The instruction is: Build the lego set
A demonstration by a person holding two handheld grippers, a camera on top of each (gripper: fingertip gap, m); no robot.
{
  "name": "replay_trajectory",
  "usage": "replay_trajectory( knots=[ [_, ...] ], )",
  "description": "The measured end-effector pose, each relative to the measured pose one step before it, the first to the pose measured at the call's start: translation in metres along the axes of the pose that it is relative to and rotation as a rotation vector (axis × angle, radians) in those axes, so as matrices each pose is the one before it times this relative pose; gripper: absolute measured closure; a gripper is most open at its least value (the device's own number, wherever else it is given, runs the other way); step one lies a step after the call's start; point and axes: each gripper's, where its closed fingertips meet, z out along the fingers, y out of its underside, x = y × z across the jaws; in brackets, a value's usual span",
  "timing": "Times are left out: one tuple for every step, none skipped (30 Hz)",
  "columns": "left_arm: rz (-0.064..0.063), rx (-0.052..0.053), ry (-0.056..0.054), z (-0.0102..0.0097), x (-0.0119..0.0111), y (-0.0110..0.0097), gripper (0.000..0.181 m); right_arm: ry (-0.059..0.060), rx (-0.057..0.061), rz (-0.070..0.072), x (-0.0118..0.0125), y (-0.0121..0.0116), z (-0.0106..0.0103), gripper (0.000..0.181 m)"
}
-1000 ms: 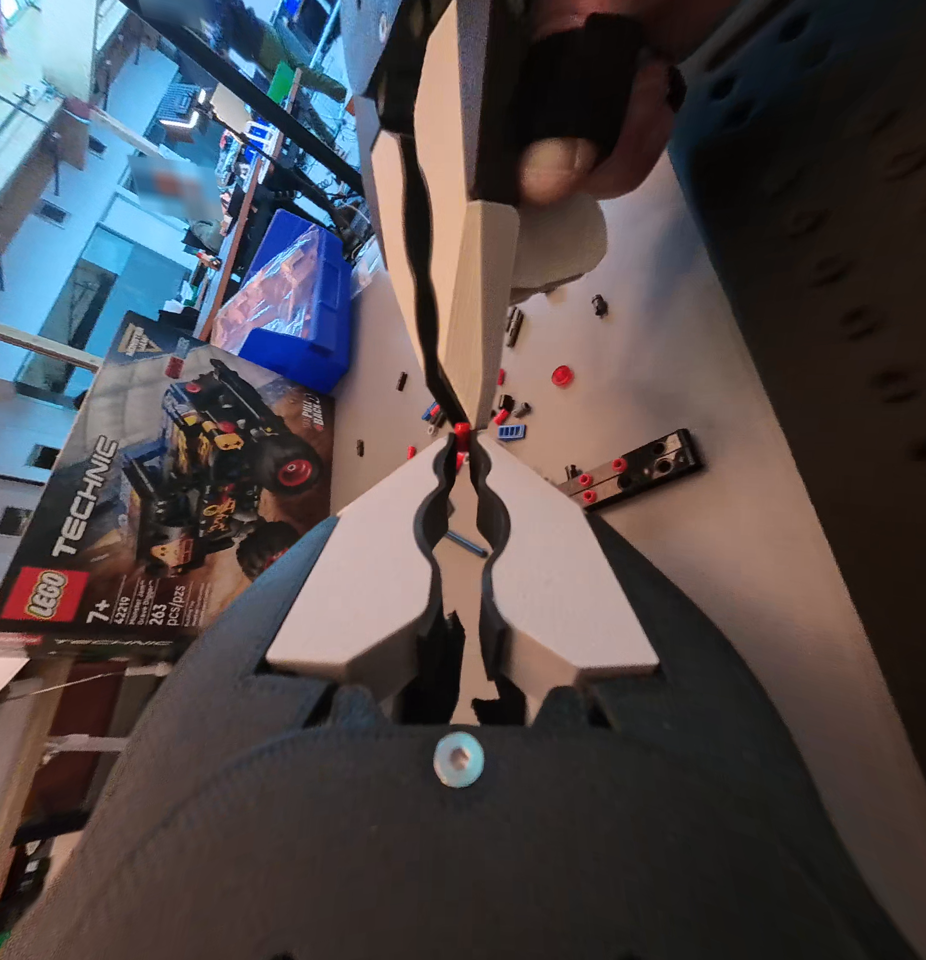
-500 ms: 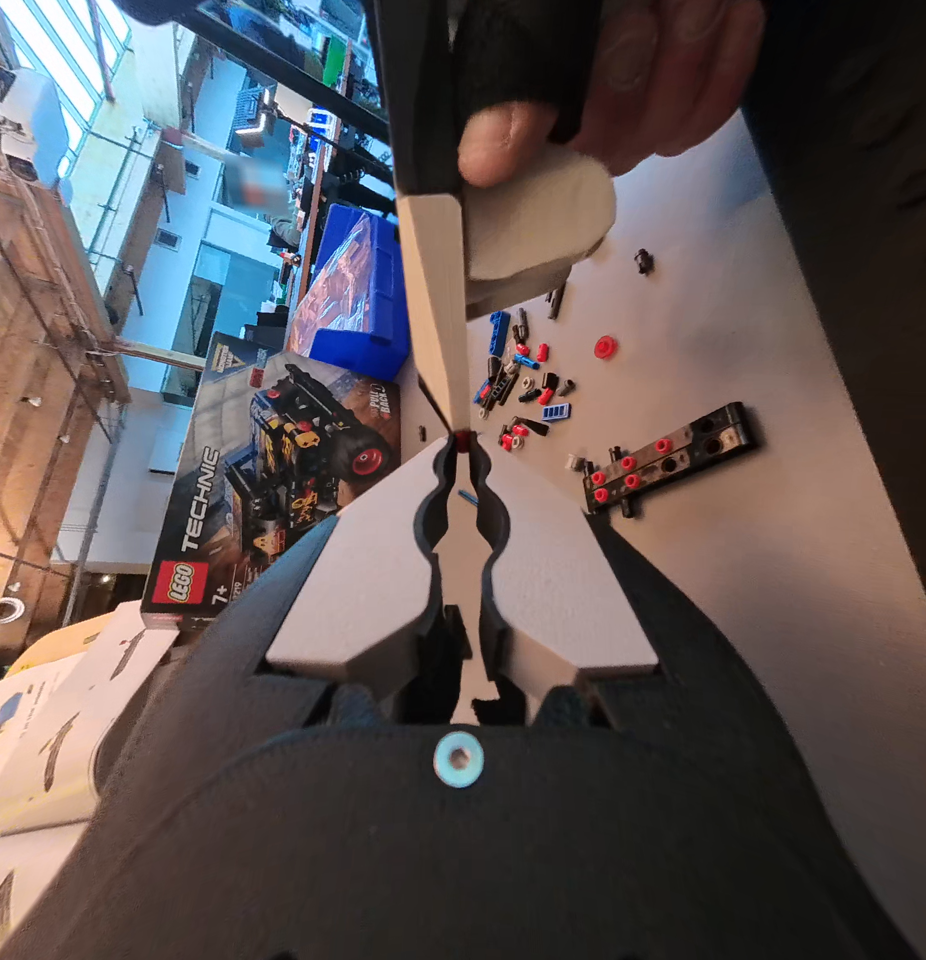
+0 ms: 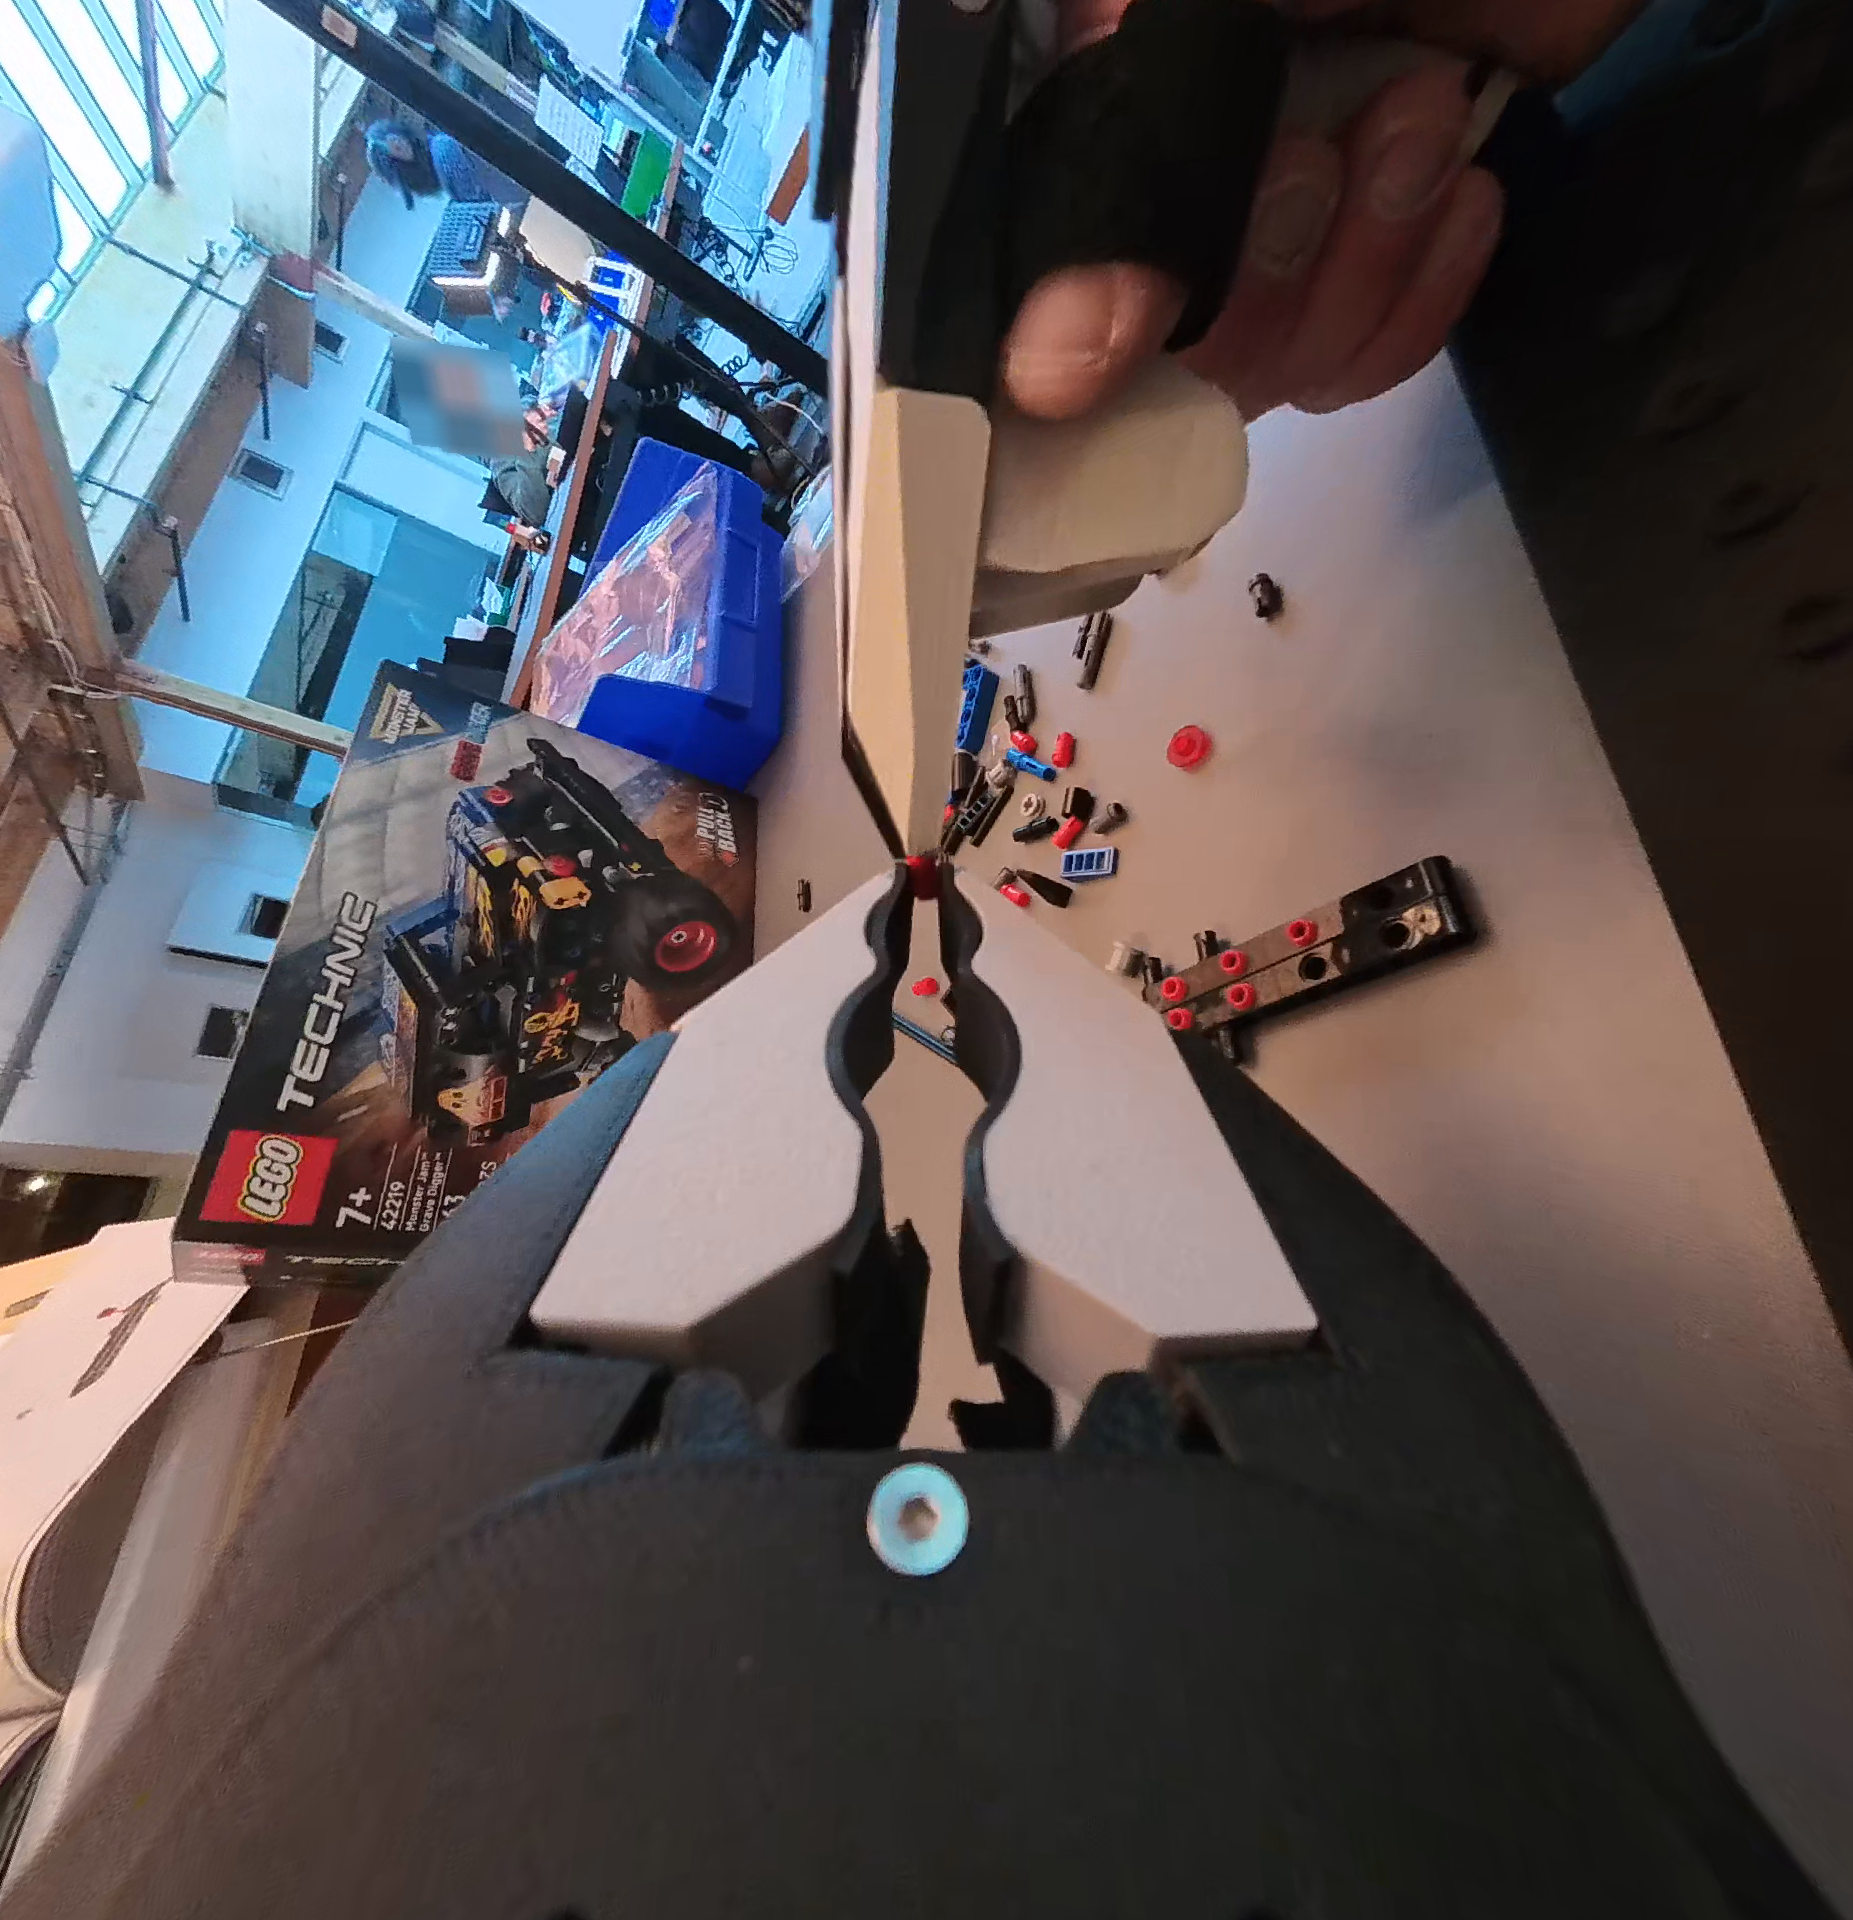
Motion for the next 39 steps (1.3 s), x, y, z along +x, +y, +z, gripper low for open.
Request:
replay_trajectory(
  knots=[
    [-0.0009,-0.0006,-0.0008,0.00015,-0.00035,0.00004,0.179,0.0036,0.0022,-0.0005,0.00035,-0.00025,0.0002,0.179],
    [0.0007,-0.0063,-0.0022,0.00058,-0.00036,0.00082,0.179,0.0095,0.0007,-0.0036,0.00069,-0.00009,0.00038,0.179],
    [-0.0035,-0.0046,0.0004,0.00054,0.00001,0.00074,0.179,0.0117,-0.0004,-0.0013,0.00099,0.00006,0.00048,0.178],
    [-0.0047,-0.003,0.0088,0.00047,0.00133,0.00034,0.179,0.0144,-0.003,0.0005,0.00156,0.0004,0.00034,0.172],
    [0.001,-0.0044,-0.0014,0.0003,0.0003,0.00007,0.179,0.0115,-0.0038,-0.0039,0.0006,0.00046,0.00035,0.172],
    [0.0101,-0.0123,-0.0079,0.00062,-0.00044,0.00104,0.179,0.0093,-0.0004,-0.007,-0.00027,-0.00003,0.00042,0.174],
    [0.0087,-0.0074,-0.0108,0.00027,-0.00099,0.0002,0.179,0.0054,0.0023,-0.0055,-0.00089,-0.00015,0.00038,0.176],
    [0.0052,-0.0063,-0.0083,-0.00008,-0.00095,0.00023,0.179,0.0029,0.0038,0.0006,-0.00071,-0.00036,0.00051,0.176],
    [0.0045,-0.0055,-0.0069,0.00013,-0.00078,0.00036,0.179,0.0034,0.0031,0.0021,-0.00005,-0.00006,0.00048,0.177],
    [0.0031,-0.0029,-0.0007,0.00029,0.00024,0.00035,0.179,0.0039,-0.0014,-0.0055,-0.00014,0.00066,0.00024,0.178],
    [0.0032,0.0013,-0.0007,0.00026,0.0003,-0.0001,0.179,0.0051,-0.0012,-0.0094,-0.00016,0.00039,-0.00023,0.178],
    [0.0011,0.0017,-0.0021,0.0,0.00003,-0.00045,0.179,0.0018,-0.0002,-0.0047,-0.00032,0.00003,-0.00048,0.178],
    [-0.0018,0.001,0.0026,0.00017,0.00035,-0.00061,0.179,0.0016,-0.0032,-0.0067,-0.00011,0.00038,-0.00062,0.178],
    [-0.0082,0.0045,0.0132,0.00055,0.00107,-0.00055,0.179,0.0043,-0.0062,-0.0118,0.00021,0.0008,-0.00081,0.179],
    [-0.0188,0.0112,0.0265,0.00078,0.00183,-0.00032,0.179,0.0052,-0.0094,-0.012,0.00027,0.00146,-0.00064,0.179],
    [-0.0287,0.0186,0.0444,0.0008,0.00357,-0.00013,0.176,0.004,-0.0097,-0.0087,0.00035,0.00179,-0.00069,0.179],
    [-0.0323,0.0304,0.0701,0.0006,0.0071,-0.00048,0.168,-0.0007,-0.0124,-0.0072,0.00001,0.0023,-0.00096,0.179],
    [-0.0314,0.0237,0.0761,0.00057,0.00753,0.00143,0.16,-0.0012,-0.0194,-0.0121,-0.00008,0.00344,-0.00137,0.179],
    [-0.0412,0.0049,0.0844,0.00081,0.00792,0.00437,0.157,0.0094,-0.0237,-0.0218,0.00105,0.00391,-0.00164,0.179],
    [-0.0411,-0.0061,0.0838,0.00123,0.00745,0.0062,0.155,0.0207,-0.0273,-0.0262,0.00233,0.00443,-0.00186,0.179],
    [-0.0269,-0.0047,0.0468,0.00138,0.00257,0.00615,0.152,0.0151,-0.0248,-0.023,0.00146,0.00429,-0.00157,0.179],
    [-0.0206,-0.0153,0.0451,0.00206,0.00308,0.00735,0.15,0.0018,-0.0138,-0.012,-0.00027,0.00287,-0.00155,0.179],
    [-0.0192,-0.022,0.0588,0.0025,0.00603,0.00723,0.15,-0.004,-0.0087,-0.0052,-0.00082,0.00213,-0.00157,0.179],
    [-0.003,-0.0118,0.0274,0.0028,0.00291,0.00501,0.15,-0.0043,-0.0121,-0.0094,-0.00109,0.00264,-0.00106,0.179],
    [0.0018,-0.0163,0.0163,0.00319,0.00189,0.00442,0.15,-0.0028,-0.0173,-0.0157,-0.00142,0.00327,-0.00036,0.179],
    [-0.0049,0.0022,0.0275,0.00247,0.00391,-0.00023,0.156,-0.0158,-0.0229,-0.0214,-0.00397,0.00403,0.00053,0.179],
    [-0.0076,0.0072,0.0117,0.00199,0.00107,-0.00257,0.155,-0.0097,-0.0266,-0.0255,-0.00359,0.00433,0.00121,0.179],
    [0.0018,-0.0116,-0.0067,0.00222,-0.00125,-0.00041,0.16,0.0114,-0.0256,-0.0235,-0.00058,0.00363,0.00129,0.179],
    [0.008,-0.0073,-0.0014,0.00201,0.00029,-0.00118,0.164,0.0003,-0.0245,-0.0236,-0.00235,0.00309,0.00135,0.179],
    [0.0022,0.0009,-0.0045,0.00213,0.00002,-0.00235,0.164,-0.0001,-0.0192,-0.0255,-0.00231,0.00201,0.00075,0.179],
    [-0.0062,-0.0025,-0.0077,0.00211,-0.00062,-0.00216,0.165,0.0052,-0.0189,-0.0229,-0.00085,0.00171,0.00052,0.179],
    [-0.0099,-0.0099,-0.0105,0.00192,-0.00131,-0.00149,0.165,-0.0006,-0.0262,-0.0209,-0.00127,0.00264,0.00061,0.179],
    [0.0006,-0.0041,-0.0026,0.00159,0.00054,-0.00235,0.167,0.0051,-0.0353,-0.0265,-0.00004,0.00387,0.00089,0.179],
    [0.0006,-0.0008,-0.0074,0.0014,-0.00014,-0.00234,0.17,0.0058,-0.0422,-0.033,0.00019,0.00482,0.00097,0.179],
    [-0.009,-0.0034,-0.0104,0.00145,-0.00115,-0.00147,0.172,-0.0009,-0.0368,-0.03,-0.0004,0.00349,0.00101,0.179],
    [-0.0046,0.0013,-0.0024,0.00115,-0.00002,-0.00141,0.173,-0.0028,-0.0247,-0.0225,0.00007,0.00164,0.00102,0.179],
    [-0.0054,0.0031,0.0015,0.00063,0.00005,-0.00091,0.173,-0.0046,-0.019,-0.0183,0.00054,0.00058,0.0013,0.179],
    [-0.0105,0.0064,0.0062,0.00034,-0.00011,-0.00058,0.174,-0.0031,-0.0225,-0.0202,0.00085,0.00081,0.00158,0.179],
    [-0.005,0.0098,0.0067,0.00006,-0.00007,-0.00022,0.174,0.0006,-0.0297,-0.025,0.00126,0.00159,0.00169,0.179]
  ],
)
